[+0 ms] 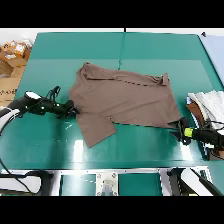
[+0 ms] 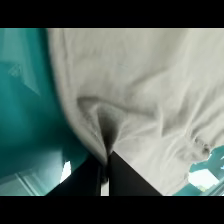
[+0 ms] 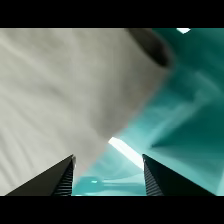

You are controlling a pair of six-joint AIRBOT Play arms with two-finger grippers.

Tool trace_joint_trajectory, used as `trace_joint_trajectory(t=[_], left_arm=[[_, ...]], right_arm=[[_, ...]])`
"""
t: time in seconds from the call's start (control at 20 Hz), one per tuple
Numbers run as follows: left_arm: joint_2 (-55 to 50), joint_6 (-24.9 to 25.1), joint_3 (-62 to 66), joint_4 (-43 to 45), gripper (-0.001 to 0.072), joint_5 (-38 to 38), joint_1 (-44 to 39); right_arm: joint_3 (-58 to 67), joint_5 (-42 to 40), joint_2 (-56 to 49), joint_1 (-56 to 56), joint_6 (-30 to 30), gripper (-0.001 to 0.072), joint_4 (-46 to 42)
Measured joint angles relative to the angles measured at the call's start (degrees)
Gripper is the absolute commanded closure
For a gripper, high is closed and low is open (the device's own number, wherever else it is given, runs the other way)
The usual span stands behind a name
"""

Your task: Fold the shirts.

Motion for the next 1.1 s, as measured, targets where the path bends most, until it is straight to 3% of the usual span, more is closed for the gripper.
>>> trace_joint_trajectory(t=[0.1,0.25,0.35,0.4,0.45,1.1], left_arm=[[-0.17,0.46,1.03,0.61,0.068,0.09,0.31],[-0.24,0.7,2.8,2.16,0.0681,-2.14,0.7],[-0.07,0.72,3.93,3.5,0.0681,-4.07,0.72],[0.37,0.72,4.46,4.15,0.0681,-4.74,0.79],[0.87,0.7,4.85,4.96,0.0681,-5.2,0.81],[4.07,-0.2,5.84,11.52,0.0681,-9.27,0.85]], right_arm=[[-0.04,-2.67,-3.21,2.16,-1.38,0.0261,3.52],[0.79,-5.51,-6.88,3.98,-3.21,0.0564,6.73],[2.05,-5.77,-8.04,4.55,-4.33,0.0541,5.75],[2.84,-5.75,-8.41,4.57,-4.63,0.0423,5.14],[3.61,-5.77,-8.63,4.57,-4.96,0.0383,4.55],[6.01,-8.11,-9.22,4.22,-5.6,0.0384,2.36]])
